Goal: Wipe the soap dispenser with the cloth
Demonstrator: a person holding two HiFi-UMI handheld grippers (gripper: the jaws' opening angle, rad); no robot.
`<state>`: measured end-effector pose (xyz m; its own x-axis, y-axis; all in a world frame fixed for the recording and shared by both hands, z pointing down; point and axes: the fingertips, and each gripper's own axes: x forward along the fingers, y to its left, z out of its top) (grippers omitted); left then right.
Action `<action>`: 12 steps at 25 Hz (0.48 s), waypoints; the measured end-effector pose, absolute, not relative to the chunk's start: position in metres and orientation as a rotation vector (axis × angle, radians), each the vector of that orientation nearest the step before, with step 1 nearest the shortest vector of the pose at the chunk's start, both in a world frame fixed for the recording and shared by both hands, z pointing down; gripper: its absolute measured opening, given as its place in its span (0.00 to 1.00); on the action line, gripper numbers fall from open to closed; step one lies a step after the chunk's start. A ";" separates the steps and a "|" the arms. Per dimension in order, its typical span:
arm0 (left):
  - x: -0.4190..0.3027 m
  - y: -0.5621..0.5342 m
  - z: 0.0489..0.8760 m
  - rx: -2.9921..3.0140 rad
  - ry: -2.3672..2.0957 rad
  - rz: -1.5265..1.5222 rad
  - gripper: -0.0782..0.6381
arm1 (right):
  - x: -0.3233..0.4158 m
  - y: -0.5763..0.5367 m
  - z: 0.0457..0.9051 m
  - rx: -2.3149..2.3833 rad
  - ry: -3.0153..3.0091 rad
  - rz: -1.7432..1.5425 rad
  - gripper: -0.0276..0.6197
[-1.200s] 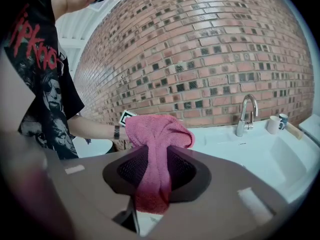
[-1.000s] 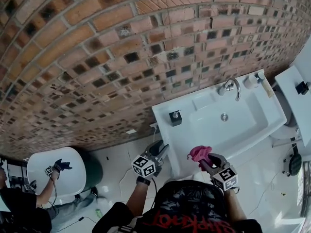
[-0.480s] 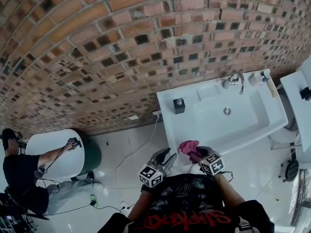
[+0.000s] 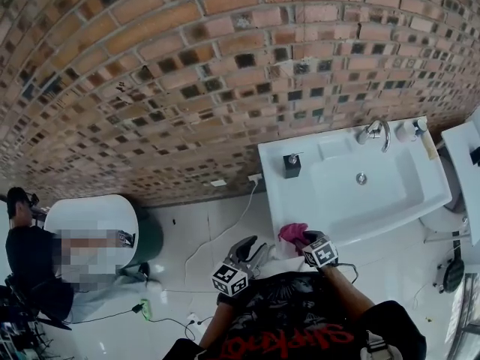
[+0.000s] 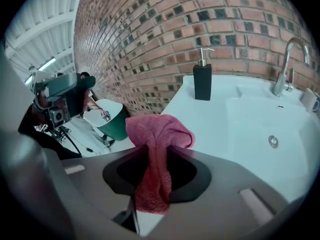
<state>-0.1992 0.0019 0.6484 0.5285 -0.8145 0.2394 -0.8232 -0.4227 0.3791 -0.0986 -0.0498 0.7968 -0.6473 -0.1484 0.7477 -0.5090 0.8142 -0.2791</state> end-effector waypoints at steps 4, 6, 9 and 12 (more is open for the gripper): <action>-0.217 0.010 0.648 2.323 -1.344 0.021 0.34 | -0.103 -0.042 0.815 0.474 -2.189 0.613 0.22; -0.224 0.013 0.650 2.325 -1.339 0.021 0.34 | -0.108 -0.041 0.814 0.482 -2.196 0.605 0.22; -0.229 0.018 0.656 2.326 -1.312 0.029 0.34 | -0.112 -0.036 0.812 0.497 -2.200 0.611 0.22; -0.226 0.018 0.659 2.339 -1.283 0.046 0.34 | -0.111 -0.034 0.808 0.506 -2.200 0.616 0.22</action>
